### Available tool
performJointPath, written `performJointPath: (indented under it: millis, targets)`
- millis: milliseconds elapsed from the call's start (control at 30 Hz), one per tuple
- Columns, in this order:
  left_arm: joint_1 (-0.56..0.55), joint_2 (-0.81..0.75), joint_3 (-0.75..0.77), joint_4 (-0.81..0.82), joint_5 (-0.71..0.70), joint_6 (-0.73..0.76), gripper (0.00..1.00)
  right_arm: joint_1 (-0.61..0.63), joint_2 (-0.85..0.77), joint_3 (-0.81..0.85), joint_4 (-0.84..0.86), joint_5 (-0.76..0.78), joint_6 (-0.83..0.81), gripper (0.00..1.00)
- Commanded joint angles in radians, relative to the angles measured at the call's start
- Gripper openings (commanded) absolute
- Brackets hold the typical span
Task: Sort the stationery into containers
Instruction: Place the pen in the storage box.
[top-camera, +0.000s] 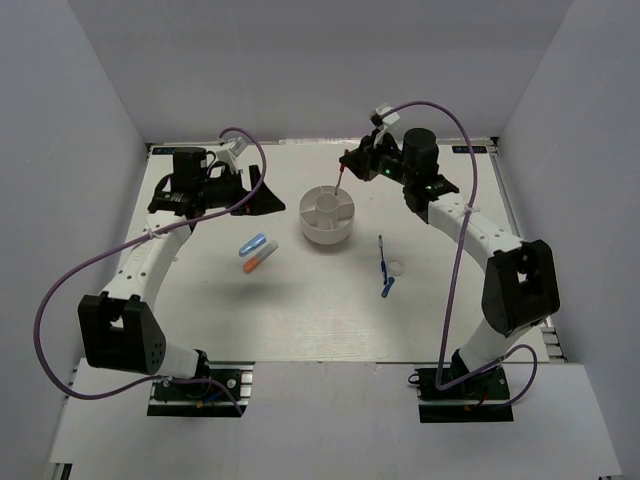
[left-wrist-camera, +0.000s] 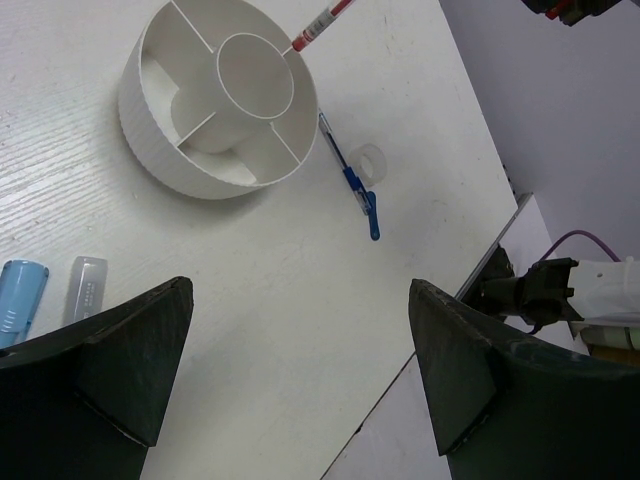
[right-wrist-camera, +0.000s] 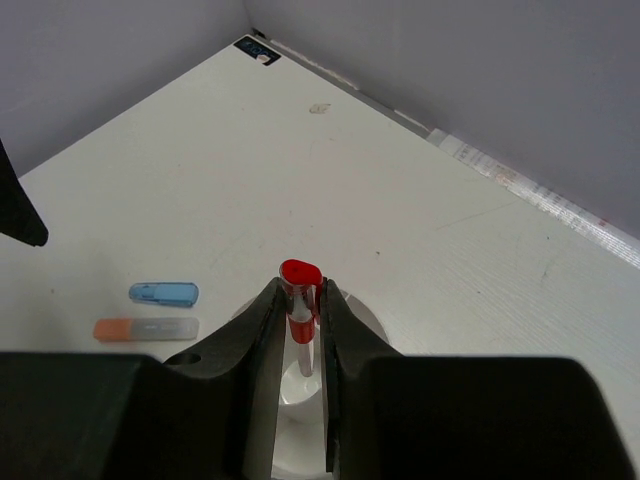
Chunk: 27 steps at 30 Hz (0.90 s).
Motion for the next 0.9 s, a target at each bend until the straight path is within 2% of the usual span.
performJointPath:
  millis: [0,400,433,467,500,533,633,700,733,867]
  targets:
    - [0.008,-0.018,-0.016,0.01,0.018,0.006,0.98,0.005,-0.021,0.004,0.034,-0.021,-0.023,0.0]
    - [0.008,-0.012,-0.007,-0.009,0.004,0.026,0.98,0.032,0.088,0.018,-0.001,-0.058,-0.069,0.0]
    - [0.008,-0.013,-0.006,-0.013,0.004,0.031,0.98,0.032,0.091,0.005,-0.001,-0.059,-0.08,0.02]
    - [0.008,-0.009,-0.004,-0.016,0.004,0.034,0.98,0.036,0.093,-0.008,-0.001,-0.067,-0.085,0.14]
    - [0.008,-0.008,-0.004,-0.018,0.002,0.034,0.98,0.035,0.093,-0.008,-0.001,-0.071,-0.085,0.14]
    - [0.008,-0.005,-0.004,-0.02,0.004,0.035,0.98,0.038,0.093,-0.019,-0.004,-0.074,-0.085,0.23]
    - [0.008,0.002,-0.001,-0.018,0.002,0.034,0.98,0.041,0.076,-0.031,-0.028,-0.084,-0.079,0.4]
    - [0.008,0.004,0.0,-0.02,0.002,0.038,0.98,0.039,0.053,-0.034,-0.041,-0.082,-0.07,0.43]
    - [0.008,0.004,0.004,-0.021,0.002,0.04,0.98,0.039,0.025,-0.035,-0.05,-0.082,-0.065,0.48]
    - [0.008,0.013,0.02,-0.038,0.004,0.064,0.98,0.022,-0.054,-0.032,-0.152,-0.021,-0.037,0.47]
